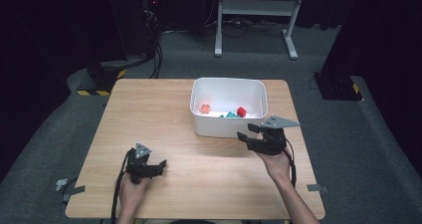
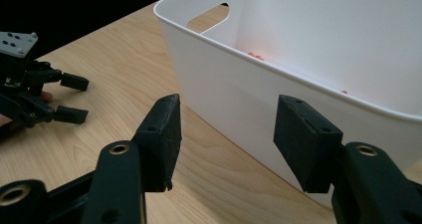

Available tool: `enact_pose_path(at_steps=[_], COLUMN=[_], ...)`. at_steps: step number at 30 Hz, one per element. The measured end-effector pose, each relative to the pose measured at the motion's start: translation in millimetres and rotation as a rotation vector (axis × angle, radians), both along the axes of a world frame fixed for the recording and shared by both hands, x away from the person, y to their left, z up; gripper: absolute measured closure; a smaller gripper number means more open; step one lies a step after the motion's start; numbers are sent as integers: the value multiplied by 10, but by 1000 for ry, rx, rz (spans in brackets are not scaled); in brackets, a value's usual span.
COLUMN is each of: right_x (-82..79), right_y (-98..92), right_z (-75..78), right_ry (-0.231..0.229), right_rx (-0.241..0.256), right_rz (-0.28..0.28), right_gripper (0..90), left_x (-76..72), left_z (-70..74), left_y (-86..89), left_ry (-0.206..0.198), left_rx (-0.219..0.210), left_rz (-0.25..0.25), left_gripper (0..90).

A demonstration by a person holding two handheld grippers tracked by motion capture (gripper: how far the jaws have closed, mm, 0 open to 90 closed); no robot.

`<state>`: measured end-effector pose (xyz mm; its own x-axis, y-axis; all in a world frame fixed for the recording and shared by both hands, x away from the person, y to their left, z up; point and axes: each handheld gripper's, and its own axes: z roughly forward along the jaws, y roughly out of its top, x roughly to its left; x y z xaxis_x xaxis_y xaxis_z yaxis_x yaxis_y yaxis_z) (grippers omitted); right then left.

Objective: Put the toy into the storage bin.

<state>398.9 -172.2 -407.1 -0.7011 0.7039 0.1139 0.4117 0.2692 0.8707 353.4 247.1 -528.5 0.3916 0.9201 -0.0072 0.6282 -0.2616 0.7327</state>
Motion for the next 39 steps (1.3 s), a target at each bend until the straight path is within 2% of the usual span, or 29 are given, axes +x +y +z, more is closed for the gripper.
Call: enact_pose_path(at_steps=[17, 39], right_x=[-114, -249], right_y=[-81, -150], right_z=[-297, -720], right_ry=[50, 106], right_rx=[4, -52], right_rz=[-27, -75], right_gripper=[441, 441], left_x=[0, 0], left_z=[0, 0], left_y=[0, -1], left_ry=[0, 0], left_rx=[0, 0], left_rz=[0, 1], left_gripper=[131, 131])
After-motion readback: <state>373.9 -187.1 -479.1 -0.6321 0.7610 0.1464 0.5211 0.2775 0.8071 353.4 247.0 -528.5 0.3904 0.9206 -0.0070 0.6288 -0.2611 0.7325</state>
